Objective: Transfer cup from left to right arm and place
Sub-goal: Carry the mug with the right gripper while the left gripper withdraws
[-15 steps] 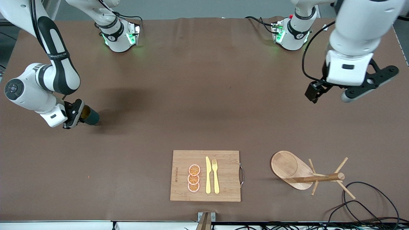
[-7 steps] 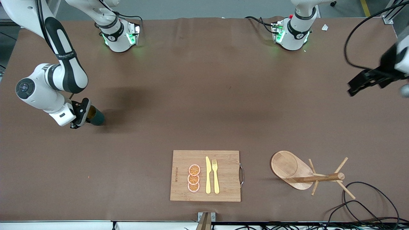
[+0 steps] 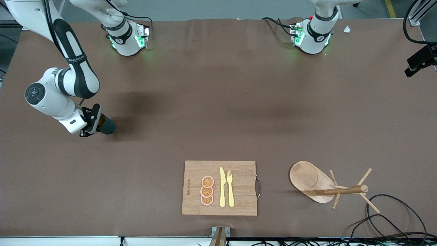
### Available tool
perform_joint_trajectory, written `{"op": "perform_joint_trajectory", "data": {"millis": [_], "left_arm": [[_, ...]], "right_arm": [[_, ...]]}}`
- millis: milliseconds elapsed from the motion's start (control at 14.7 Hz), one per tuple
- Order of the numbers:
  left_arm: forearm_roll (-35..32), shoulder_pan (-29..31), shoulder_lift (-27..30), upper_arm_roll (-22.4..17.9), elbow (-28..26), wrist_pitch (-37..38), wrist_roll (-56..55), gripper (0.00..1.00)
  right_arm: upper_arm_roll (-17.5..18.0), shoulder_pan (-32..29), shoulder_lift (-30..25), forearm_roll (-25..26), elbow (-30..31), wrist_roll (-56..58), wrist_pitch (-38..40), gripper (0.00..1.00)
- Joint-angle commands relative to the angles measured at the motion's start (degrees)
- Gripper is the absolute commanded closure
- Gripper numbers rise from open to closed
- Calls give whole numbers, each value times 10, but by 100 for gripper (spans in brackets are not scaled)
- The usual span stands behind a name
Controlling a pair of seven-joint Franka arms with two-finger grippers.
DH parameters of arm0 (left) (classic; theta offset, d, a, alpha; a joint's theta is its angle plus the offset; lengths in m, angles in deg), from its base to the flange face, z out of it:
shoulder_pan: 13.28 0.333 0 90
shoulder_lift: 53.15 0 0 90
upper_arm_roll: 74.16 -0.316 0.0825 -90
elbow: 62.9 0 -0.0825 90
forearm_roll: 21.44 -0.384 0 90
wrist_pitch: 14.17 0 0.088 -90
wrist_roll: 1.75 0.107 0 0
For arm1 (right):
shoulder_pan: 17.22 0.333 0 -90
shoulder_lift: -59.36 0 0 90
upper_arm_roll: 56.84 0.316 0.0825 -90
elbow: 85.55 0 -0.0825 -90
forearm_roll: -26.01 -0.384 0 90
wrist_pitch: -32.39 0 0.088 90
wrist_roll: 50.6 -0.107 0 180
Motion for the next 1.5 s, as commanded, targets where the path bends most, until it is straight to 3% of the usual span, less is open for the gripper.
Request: {"op": "perform_joint_trajectory", "data": {"millis": [0,410,956,1229,1433], "left_arm": [[29,-13,17,-32,-31,-3,45,0],[25,-22,52,-32,-67,-7,52,0],[21,-20,55,-26,-66,-1,55,0],[21,-20,60,-25,-67,12,54,0],[21,-20,59,-26,-67,13,54,0]], "right_arm": [[0,-1,-15,-5,3,0,30,0],[-4,-6,-39,-10,-78,-140,189,0],[0,0,-112,-2,-112,-446,258,0],[0,1,-106,44,-225,-514,378,0],[0,2,-106,48,-275,-592,436,0]]}}
